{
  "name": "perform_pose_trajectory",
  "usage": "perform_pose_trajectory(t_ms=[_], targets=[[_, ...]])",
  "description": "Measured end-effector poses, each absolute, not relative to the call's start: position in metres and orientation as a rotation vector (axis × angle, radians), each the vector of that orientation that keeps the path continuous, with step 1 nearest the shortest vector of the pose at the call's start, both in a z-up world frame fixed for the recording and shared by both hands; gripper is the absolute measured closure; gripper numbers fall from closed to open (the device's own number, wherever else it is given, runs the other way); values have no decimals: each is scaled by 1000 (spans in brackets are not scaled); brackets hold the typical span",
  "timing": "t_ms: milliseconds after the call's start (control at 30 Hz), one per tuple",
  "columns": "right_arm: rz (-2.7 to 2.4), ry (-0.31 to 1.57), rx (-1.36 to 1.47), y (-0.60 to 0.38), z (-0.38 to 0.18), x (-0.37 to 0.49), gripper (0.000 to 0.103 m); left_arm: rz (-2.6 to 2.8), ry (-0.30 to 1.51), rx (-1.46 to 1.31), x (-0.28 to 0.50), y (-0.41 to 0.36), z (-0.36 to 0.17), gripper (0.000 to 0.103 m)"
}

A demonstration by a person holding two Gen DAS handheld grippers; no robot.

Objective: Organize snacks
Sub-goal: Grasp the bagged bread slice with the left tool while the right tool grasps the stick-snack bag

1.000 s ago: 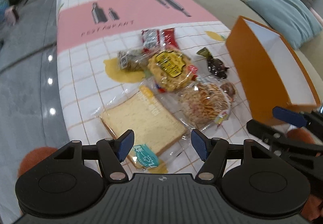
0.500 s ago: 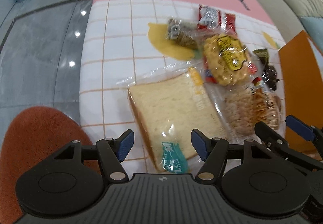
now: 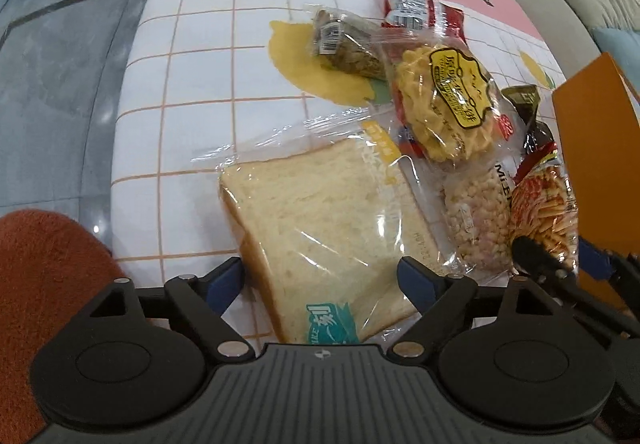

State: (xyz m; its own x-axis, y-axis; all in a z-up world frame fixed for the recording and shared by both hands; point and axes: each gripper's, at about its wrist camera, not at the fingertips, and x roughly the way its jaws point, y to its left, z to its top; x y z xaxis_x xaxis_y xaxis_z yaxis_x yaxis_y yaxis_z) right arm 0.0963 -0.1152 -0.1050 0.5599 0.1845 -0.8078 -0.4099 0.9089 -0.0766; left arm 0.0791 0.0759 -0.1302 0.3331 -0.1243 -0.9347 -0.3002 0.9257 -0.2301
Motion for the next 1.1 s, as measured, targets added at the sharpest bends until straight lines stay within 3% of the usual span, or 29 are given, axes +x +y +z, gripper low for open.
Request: perform_pose_trajectory(t_ms=[67, 167, 233, 333, 533, 800, 1100], targets=[[351, 914, -238, -122, -101, 97, 66, 113, 1231, -409, 78, 77, -130, 9], [354, 890, -211, -129, -87, 92, 69, 110, 1213, -413, 74, 80, -126, 23], [381, 868, -192, -131, -75, 86, 69, 113, 1201, -413, 72, 82, -121, 41], [442, 867, -142, -130, -64, 75, 70, 113, 1179, -413, 69, 82, -112, 60], [505, 989, -64, -125, -84, 67, 70, 81, 1097, -364, 58, 73, -88, 79], [504, 1040, 31, -136, -90, 59, 70, -12, 1018, -271, 50, 48, -60, 85], [475, 1088, 124, -166, -83, 35, 71, -186, 978, -208, 54, -1, -40, 85]])
